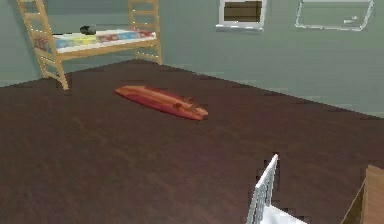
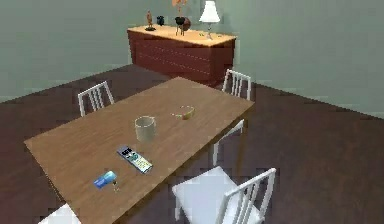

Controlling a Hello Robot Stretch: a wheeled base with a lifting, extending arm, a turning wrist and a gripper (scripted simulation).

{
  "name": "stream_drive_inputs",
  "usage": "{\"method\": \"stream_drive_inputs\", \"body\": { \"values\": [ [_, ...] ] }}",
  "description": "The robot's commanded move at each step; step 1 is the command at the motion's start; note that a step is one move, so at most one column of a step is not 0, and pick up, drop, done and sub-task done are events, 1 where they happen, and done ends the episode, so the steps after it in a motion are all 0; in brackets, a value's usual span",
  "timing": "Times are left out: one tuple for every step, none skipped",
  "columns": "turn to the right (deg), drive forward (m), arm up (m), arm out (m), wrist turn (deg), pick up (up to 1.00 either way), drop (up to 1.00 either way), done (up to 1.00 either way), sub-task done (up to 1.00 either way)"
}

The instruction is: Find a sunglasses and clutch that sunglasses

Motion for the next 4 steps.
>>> {"method": "stream_drive_inputs", "body": {
  "values": [
    [45.0, 0.0, 0.0, 0.0, 0.0, 0.0, 0.0, 0.0, 0.0],
    [45.0, 0.0, 0.0, 0.0, 0.0, 0.0, 0.0, 0.0, 0.0],
    [45.0, 0.0, 0.0, 0.0, 0.0, 0.0, 0.0, 0.0, 0.0],
    [9.0, 0.0, 0.0, 0.0, 0.0, 0.0, 0.0, 0.0, 0.0]
  ]
}}
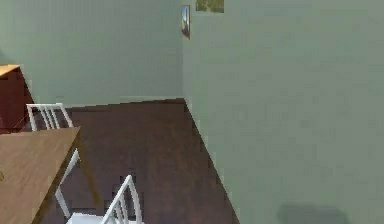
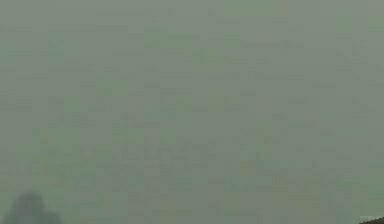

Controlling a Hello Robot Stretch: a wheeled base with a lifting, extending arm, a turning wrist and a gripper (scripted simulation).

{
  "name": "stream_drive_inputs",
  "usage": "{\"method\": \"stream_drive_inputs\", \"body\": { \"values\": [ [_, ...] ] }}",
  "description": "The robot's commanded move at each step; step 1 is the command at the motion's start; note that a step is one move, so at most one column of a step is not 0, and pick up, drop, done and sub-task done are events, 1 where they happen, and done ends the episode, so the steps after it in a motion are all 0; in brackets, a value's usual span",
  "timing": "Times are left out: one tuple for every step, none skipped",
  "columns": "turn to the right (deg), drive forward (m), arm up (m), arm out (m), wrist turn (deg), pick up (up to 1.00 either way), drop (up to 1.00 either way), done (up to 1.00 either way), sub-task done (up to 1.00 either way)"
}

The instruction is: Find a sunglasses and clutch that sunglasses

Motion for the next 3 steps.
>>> {"method": "stream_drive_inputs", "body": {
  "values": [
    [0.0, 0.7, 0.0, 0.0, 0.0, 0.0, 0.0, 0.0, 0.0],
    [-6.0, 0.0, 0.0, 0.0, 0.0, 0.0, 0.0, 0.0, 0.0],
    [-3.0, 0.0, 0.0, 0.0, 0.0, 0.0, 0.0, 0.0, 0.0]
  ]
}}
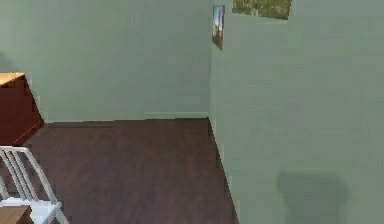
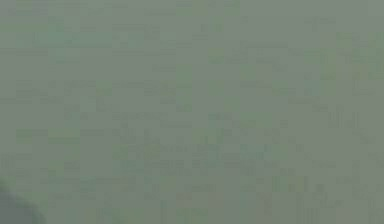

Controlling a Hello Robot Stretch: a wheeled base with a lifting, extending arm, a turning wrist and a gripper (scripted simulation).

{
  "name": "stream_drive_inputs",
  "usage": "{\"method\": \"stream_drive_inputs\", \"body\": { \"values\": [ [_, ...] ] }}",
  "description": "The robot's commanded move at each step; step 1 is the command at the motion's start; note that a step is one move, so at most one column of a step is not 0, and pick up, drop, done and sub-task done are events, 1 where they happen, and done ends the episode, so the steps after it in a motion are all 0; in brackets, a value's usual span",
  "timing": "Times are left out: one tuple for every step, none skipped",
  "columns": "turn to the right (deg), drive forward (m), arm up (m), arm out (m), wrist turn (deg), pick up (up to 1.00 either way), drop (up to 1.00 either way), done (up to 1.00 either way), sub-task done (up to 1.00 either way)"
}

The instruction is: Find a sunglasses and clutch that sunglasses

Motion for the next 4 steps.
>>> {"method": "stream_drive_inputs", "body": {
  "values": [
    [0.0, 0.25, 0.0, 0.0, 0.0, 0.0, 0.0, 0.0, 0.0],
    [-45.0, 0.0, 0.0, 0.0, 0.0, 0.0, 0.0, 0.0, 0.0],
    [-18.0, 0.0, 0.0, 0.0, 0.0, 0.0, 0.0, 0.0, 0.0],
    [0.0, 0.15, 0.0, 0.0, 0.0, 0.0, 0.0, 0.0, 0.0]
  ]
}}
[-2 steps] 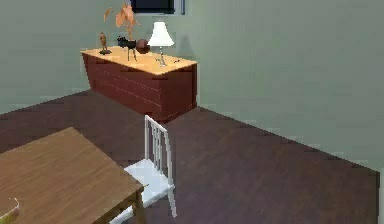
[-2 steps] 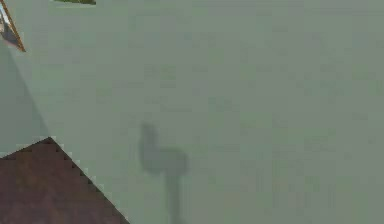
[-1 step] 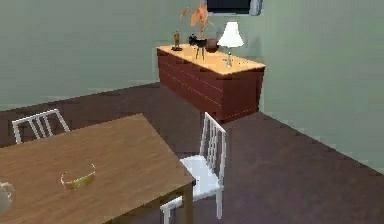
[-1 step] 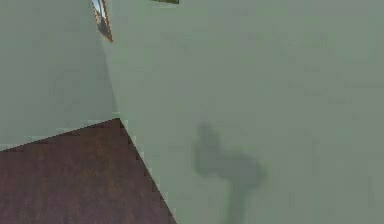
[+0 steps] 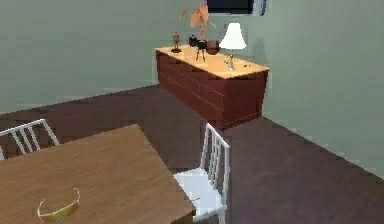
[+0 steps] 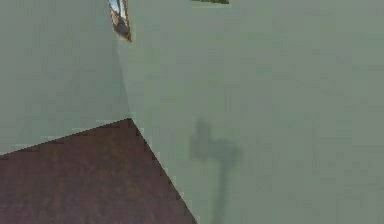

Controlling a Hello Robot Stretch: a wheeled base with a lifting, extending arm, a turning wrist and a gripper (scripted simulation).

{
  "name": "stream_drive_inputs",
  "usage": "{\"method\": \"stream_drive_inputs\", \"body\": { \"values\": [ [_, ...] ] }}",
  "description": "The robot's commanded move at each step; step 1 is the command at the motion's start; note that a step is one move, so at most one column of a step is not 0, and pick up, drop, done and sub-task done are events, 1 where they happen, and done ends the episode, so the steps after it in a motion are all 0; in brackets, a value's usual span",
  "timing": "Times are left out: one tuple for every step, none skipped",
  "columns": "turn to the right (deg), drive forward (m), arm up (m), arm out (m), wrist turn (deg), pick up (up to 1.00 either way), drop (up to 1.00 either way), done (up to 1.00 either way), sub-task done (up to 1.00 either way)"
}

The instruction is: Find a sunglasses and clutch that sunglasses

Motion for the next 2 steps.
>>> {"method": "stream_drive_inputs", "body": {
  "values": [
    [-45.0, 0.0, 0.0, 0.0, 0.0, 0.0, 0.0, 0.0, 0.0],
    [-45.0, 0.0, 0.0, 0.0, 0.0, 0.0, 0.0, 0.0, 0.0]
  ]
}}
